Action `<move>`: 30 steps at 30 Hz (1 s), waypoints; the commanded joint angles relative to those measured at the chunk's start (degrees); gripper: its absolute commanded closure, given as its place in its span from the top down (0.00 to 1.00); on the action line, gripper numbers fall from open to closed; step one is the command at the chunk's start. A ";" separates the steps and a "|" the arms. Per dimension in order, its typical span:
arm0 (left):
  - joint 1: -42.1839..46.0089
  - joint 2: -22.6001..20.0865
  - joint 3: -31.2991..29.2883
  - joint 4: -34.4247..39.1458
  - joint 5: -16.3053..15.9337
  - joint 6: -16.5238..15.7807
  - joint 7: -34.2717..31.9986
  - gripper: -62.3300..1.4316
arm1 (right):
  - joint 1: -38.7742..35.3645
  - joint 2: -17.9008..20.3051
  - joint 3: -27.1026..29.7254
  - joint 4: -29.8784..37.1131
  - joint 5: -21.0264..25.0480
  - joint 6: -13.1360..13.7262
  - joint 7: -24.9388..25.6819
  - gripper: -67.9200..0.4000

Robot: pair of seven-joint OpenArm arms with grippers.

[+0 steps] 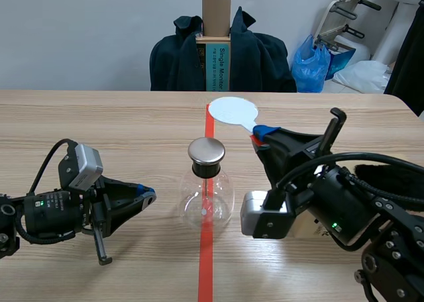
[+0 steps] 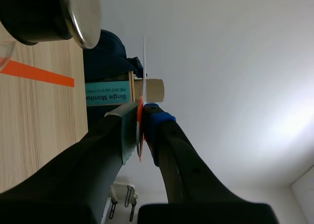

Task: Do the electroscope experiment.
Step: 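Bring the plate to the electroscope and point at the metal foil, then move the plate toward and away from the electroscope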

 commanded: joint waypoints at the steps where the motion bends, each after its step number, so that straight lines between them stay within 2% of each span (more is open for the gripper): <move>1: -0.31 0.00 -0.09 1.27 -0.63 -0.09 -1.03 0.07 | -0.42 0.17 0.35 0.52 0.50 -1.14 0.42 0.02; 12: -0.31 0.02 -0.09 1.27 1.01 -0.09 -1.29 0.07 | -2.45 0.31 0.39 0.52 -0.48 -2.23 1.38 0.02; 30: -0.15 0.20 -0.09 1.27 1.18 -0.09 -0.98 0.07 | -2.43 0.31 0.39 0.52 -1.16 -2.23 10.56 0.02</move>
